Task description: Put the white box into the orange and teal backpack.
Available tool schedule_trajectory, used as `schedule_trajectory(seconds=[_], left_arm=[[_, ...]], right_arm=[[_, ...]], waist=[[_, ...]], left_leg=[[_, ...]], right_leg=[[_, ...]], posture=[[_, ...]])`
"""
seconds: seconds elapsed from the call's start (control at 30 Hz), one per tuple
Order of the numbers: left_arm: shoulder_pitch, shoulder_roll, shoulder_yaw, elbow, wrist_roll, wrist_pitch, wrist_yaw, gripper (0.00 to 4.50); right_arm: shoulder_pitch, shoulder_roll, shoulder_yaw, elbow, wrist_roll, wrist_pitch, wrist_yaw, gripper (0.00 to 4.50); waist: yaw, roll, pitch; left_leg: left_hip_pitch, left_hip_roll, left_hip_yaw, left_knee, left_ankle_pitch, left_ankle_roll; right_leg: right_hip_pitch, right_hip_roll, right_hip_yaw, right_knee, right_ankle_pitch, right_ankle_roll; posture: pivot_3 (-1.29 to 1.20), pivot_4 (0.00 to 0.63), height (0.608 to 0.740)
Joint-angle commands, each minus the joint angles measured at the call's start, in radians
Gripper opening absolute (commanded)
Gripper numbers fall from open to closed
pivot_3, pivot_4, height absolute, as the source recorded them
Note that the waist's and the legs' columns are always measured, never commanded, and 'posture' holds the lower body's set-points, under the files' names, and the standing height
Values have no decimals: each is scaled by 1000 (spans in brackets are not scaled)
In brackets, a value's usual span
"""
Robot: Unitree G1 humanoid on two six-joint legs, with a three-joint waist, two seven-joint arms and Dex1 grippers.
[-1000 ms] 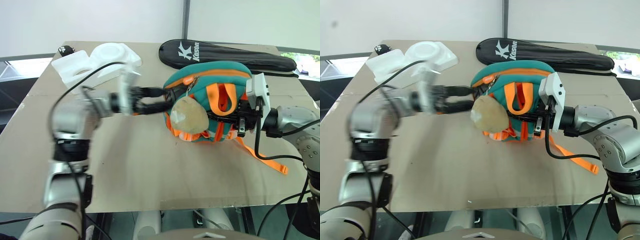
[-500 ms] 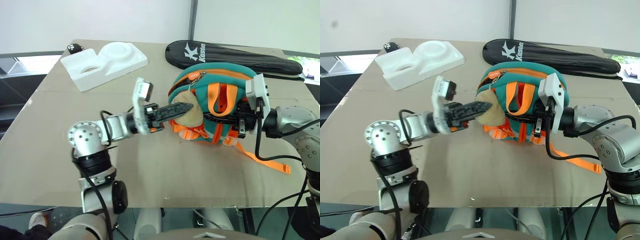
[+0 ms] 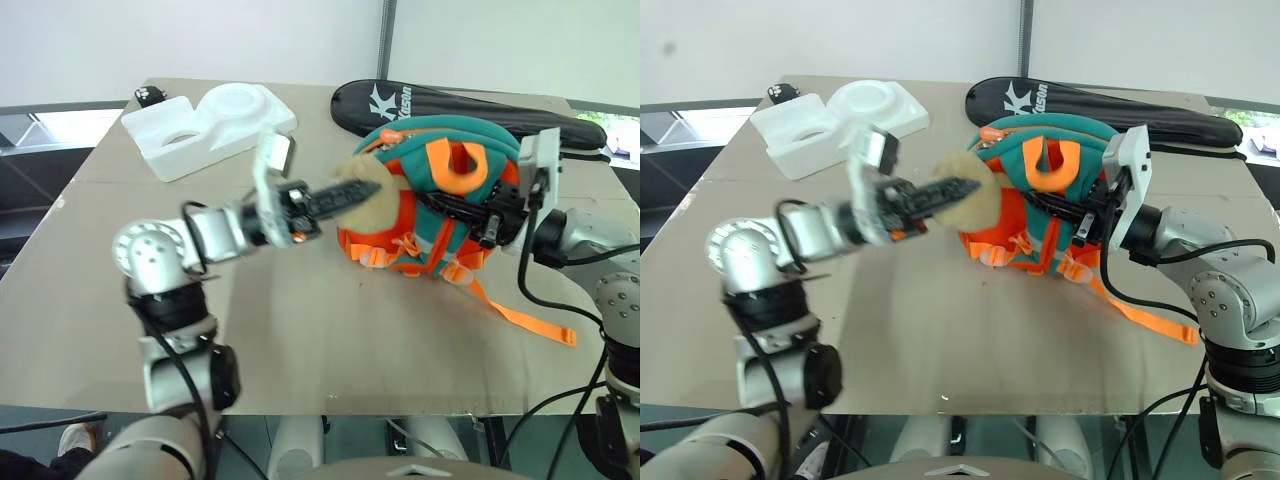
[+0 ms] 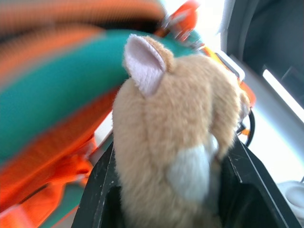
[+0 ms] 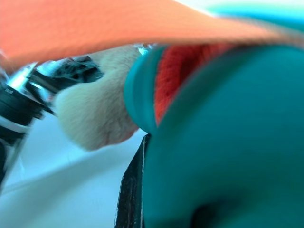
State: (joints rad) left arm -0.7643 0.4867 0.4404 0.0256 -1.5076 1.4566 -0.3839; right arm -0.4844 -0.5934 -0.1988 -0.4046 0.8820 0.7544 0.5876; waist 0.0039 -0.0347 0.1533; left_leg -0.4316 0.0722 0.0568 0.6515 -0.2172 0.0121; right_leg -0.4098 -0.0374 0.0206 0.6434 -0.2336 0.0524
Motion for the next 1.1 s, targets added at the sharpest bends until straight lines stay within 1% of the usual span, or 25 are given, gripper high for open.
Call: schedule_trajectory(seconds=[0.03, 0.1, 0.2, 0.3, 0.37, 0.4, 0.47, 0.5, 0.57, 0.63, 0.7, 0.73, 0.77, 0.87, 0.9, 0.93, 1.03, 1.07, 1.1], left_arm=[[36, 97, 77, 50, -49, -47, -28, 1229], [102, 139, 83, 43, -27, -50, -34, 1228], [231, 145, 96, 48, 13, -80, -15, 1226], [379, 137, 4, 5, 193, -166, -1, 1223], [450, 143, -92, -40, 329, -248, -8, 1221], [474, 99, -133, -40, 410, -329, 29, 1220], [494, 27, -200, -41, 544, -481, 72, 1220], [490, -4, -221, -54, 579, -540, 64, 1220], [458, -72, -221, -75, 588, -604, 74, 1220], [441, -73, -277, -106, 669, -691, 11, 1219], [427, -98, -261, -147, 666, -776, -63, 1217], [426, -90, -268, -158, 694, -823, -97, 1217], [435, -61, -296, -166, 744, -868, -142, 1216], [470, 3, -314, -186, 804, -946, -271, 1213], [482, 25, -319, -191, 819, -966, -308, 2247], [488, 40, -325, -191, 834, -982, -334, 2628], [526, 69, -283, -211, 831, -1006, -372, 4112], [549, 80, -266, -229, 820, -1000, -379, 4500], [577, 97, -256, -251, 814, -996, -394, 4500]], right_arm=[[-29, 17, -153, 60, 0, -30, -151, 0], [-31, 33, -177, 74, -12, -47, -196, 0], [-46, 56, -203, 98, -27, -70, -267, 0], [-72, 67, -222, 132, -41, -93, -338, 0], [-84, 72, -229, 138, -42, -98, -372, 0], [-85, 72, -229, 138, -44, -101, -382, 0], [-71, 70, -213, 121, -49, -104, -382, 0], [-56, 67, -197, 105, -54, -103, -371, 0], [-32, 76, -176, 70, -36, -90, -357, 0], [-15, 79, -152, 44, -42, -86, -348, 0], [37, 15, -64, 2, -116, -89, -271, 0], [62, -18, -28, -12, -145, -87, -231, 0], [87, -46, 0, -18, -173, -103, -188, 0], [150, -69, -10, -16, -177, -139, -111, 993], [177, -90, -13, -20, -188, -151, -75, 1473], [194, -106, -13, -21, -200, -161, -48, 2010], [277, -166, -80, -56, -164, -155, 34, 3420], [320, -198, -103, -72, -166, -160, 75, 3922], [362, -225, -124, -86, -169, -167, 113, 4451]], waist=[[0, 0, 0], [-1, 0, 0], [-6, 0, 0], [-7, 0, 0], [-4, 0, 0], [0, 0, 0], [13, 1, -1], [15, 0, -2], [18, 0, -2], [14, 0, -2], [13, 0, -2], [13, 0, -2], [12, 0, -2], [7, 1, -3], [8, 1, -2], [8, 1, -2], [11, 1, -2], [12, 1, -2], [11, 1, -2]], left_leg=[[0, 0, 1, 0, 0, 0], [0, 0, 1, -1, 0, 0], [-1, 1, 3, -2, 0, 0], [0, 1, 4, -2, 0, 0], [0, 1, 4, -2, 0, 0], [0, 1, 4, -2, 0, 0], [0, 0, 5, -1, 0, 0], [0, -1, 6, -1, 0, 0], [0, -1, 5, 0, 0, 0], [0, -1, 5, 1, 0, 0], [0, -1, 5, 0, 0, 0], [-1, -1, 5, 0, 0, 0], [-1, -1, 5, -1, 0, 0], [0, 0, 6, -2, 0, 0], [0, 0, 6, -2, 0, 0], [0, 0, 6, -3, 0, 0], [0, 0, 6, -3, 0, 0], [0, 0, 6, -2, 0, 0], [0, 0, 6, -2, 0, 0]], right_leg=[[0, 0, 1, 0, 0, 0], [-1, 0, 1, -1, 0, 0], [-2, 0, 2, -1, 0, 0], [-2, -1, 2, -1, 0, 0], [-2, -2, 2, 0, 0, 0], [-2, -2, 2, 0, 0, 0], [-1, -3, 3, -1, -2, -3], [-1, -4, 3, -1, -2, -4], [0, -4, 3, -1, -2, -4], [0, -4, 3, -1, -2, -4], [0, -3, 3, -1, -1, -4], [-1, -3, 3, -1, -1, -2], [-1, -3, 3, -1, -1, -2], [-1, -2, 3, -2, 0, -1], [-1, -2, 4, -2, 0, -1], [-2, -2, 4, -2, 0, 0], [-2, -2, 4, -2, -1, -1], [-2, -2, 4, -2, -1, -3], [-2, -2, 4, -3, -2, -3]], posture=[[0, 150, 740], [0, 150, 740], [0, 150, 740], [0, 150, 740], [0, 150, 740], [0, 150, 740], [0, 150, 740], [0, 150, 740], [0, 150, 740], [0, 150, 740], [0, 150, 740], [0, 150, 740], [0, 150, 740], [0, 150, 740], [0, 150, 740], [0, 150, 740], [0, 150, 740], [0, 150, 740], [0, 150, 740]])
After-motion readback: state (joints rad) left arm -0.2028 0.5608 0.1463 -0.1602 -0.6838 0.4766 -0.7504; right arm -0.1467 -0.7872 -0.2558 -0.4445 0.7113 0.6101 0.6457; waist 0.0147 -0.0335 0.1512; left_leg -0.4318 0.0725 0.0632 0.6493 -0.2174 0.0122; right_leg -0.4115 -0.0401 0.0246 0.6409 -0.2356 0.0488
